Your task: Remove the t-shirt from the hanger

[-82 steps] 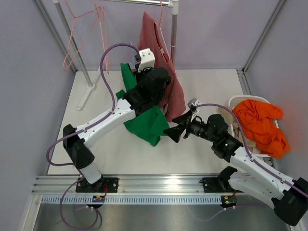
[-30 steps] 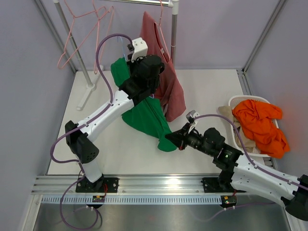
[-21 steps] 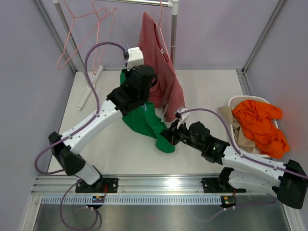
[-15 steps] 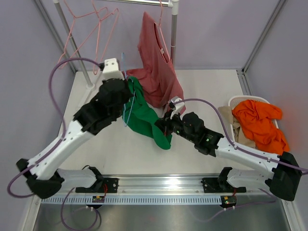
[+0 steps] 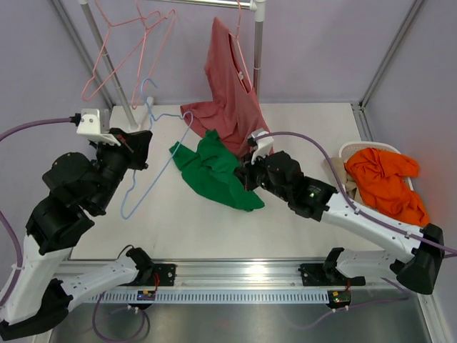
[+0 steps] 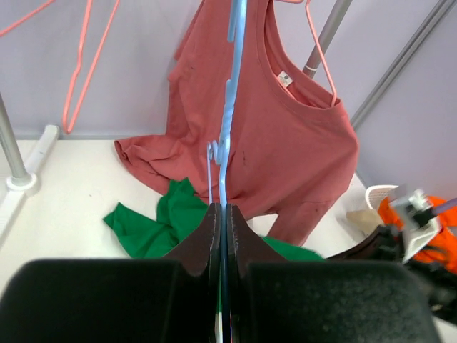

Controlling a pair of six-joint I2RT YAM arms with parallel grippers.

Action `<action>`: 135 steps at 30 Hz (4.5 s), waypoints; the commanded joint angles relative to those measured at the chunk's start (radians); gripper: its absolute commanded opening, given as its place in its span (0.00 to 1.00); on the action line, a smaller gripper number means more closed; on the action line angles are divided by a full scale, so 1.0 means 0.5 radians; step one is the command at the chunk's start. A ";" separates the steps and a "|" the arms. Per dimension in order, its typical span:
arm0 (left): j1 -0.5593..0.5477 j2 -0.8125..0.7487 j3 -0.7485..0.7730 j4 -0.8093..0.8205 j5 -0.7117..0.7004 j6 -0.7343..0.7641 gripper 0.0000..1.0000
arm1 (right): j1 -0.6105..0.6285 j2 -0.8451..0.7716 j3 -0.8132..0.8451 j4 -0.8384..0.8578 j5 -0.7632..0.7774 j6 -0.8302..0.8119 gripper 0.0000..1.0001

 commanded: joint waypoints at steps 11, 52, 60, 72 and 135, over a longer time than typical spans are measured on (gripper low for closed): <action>0.741 0.422 -0.055 0.326 0.915 0.097 0.00 | -0.131 -0.085 1.007 -0.732 0.150 -0.166 0.00; 1.082 1.383 0.752 1.345 0.845 0.495 0.00 | -1.975 0.835 3.370 -0.911 0.558 -0.804 0.00; 1.137 1.589 0.878 1.593 0.793 0.455 0.00 | -2.027 0.737 3.404 -0.506 0.741 -1.227 0.00; 1.159 1.727 0.991 1.655 0.817 0.413 0.00 | -2.123 0.154 2.175 -0.431 1.180 -1.002 0.00; -0.013 2.014 1.482 1.716 -0.848 1.244 0.51 | -2.515 0.197 1.670 -1.085 -0.645 0.033 0.78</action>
